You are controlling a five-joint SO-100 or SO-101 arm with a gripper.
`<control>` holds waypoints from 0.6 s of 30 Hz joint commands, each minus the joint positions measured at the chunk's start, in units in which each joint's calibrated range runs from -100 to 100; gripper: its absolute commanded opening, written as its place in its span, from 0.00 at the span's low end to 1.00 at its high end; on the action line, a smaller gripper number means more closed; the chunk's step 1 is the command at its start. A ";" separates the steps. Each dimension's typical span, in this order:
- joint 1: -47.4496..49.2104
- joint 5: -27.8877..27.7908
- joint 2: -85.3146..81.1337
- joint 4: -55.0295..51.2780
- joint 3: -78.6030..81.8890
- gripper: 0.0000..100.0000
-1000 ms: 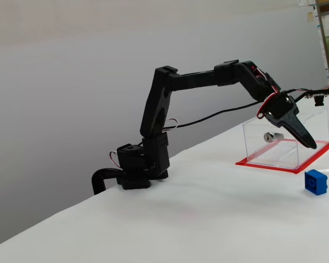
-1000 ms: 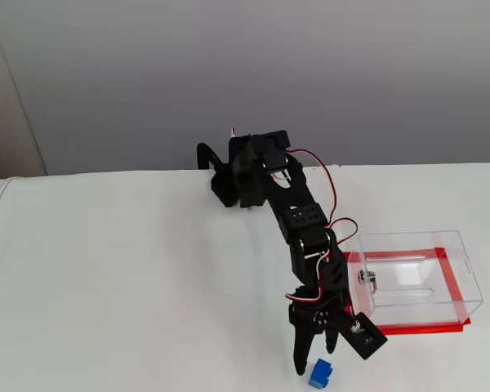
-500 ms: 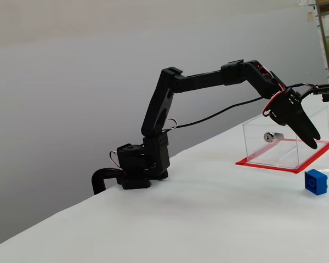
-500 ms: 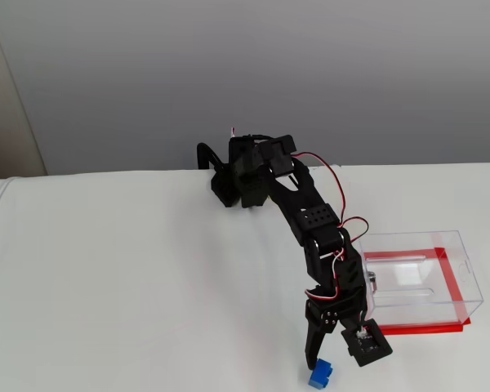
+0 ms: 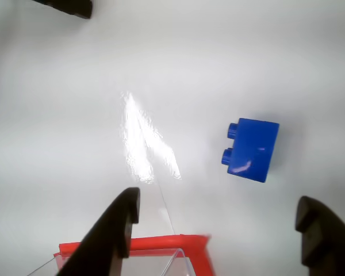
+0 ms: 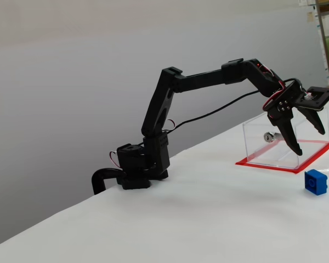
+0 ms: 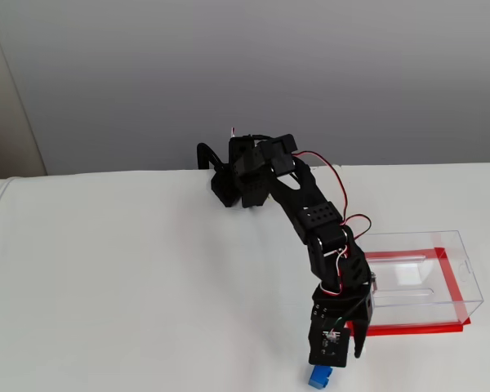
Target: Pick the blue lego brick and place it into the transparent box
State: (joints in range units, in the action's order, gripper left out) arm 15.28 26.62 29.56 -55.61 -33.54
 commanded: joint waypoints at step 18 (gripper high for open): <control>-7.77 1.35 3.32 -3.57 -3.17 0.30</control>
State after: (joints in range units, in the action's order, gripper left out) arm 8.76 28.04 33.53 -59.13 -33.54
